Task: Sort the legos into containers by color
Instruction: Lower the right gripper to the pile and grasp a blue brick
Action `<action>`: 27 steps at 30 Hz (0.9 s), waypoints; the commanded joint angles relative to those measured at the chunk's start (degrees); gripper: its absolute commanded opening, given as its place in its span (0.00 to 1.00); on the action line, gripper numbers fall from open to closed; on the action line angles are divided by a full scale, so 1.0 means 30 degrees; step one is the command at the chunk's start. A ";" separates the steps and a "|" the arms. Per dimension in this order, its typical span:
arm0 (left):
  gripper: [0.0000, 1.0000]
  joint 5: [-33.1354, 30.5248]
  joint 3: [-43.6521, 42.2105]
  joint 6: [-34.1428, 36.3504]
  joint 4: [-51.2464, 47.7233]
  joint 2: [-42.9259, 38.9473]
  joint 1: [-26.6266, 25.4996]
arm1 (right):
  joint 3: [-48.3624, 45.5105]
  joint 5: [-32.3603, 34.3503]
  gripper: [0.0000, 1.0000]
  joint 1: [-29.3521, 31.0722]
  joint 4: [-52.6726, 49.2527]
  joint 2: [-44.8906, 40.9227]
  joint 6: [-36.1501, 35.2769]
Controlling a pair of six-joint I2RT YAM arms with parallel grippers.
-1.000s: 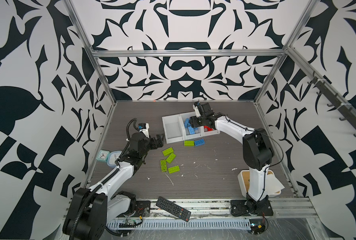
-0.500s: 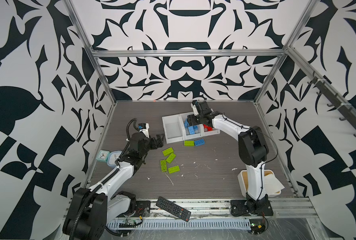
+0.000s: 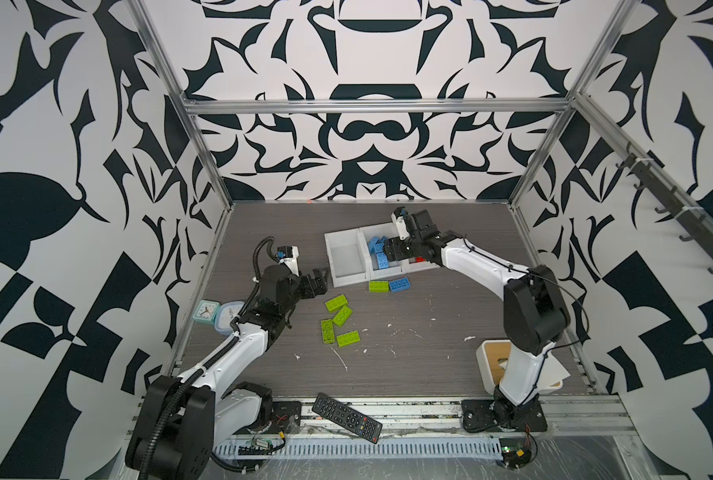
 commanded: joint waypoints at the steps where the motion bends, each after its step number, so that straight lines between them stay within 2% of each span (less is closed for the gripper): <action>1: 1.00 -0.0033 -0.0130 0.0052 0.0163 -0.0187 0.0039 | -0.2373 0.0044 0.83 0.0210 0.0773 -0.1783 0.0062; 5: 1.00 0.0109 -0.0055 0.0008 0.0206 0.0036 0.0039 | -0.4759 0.0026 0.83 0.0311 0.1473 -0.3037 0.0073; 9: 1.00 0.0069 -0.0071 0.0010 0.0236 0.0076 0.0039 | -0.5891 0.0128 0.83 0.0497 0.1574 -0.3236 -0.0124; 27: 1.00 -0.0066 -0.0084 0.0098 0.0188 0.0004 0.0039 | -0.5321 0.0864 0.83 0.1129 0.1687 -0.1059 -0.0388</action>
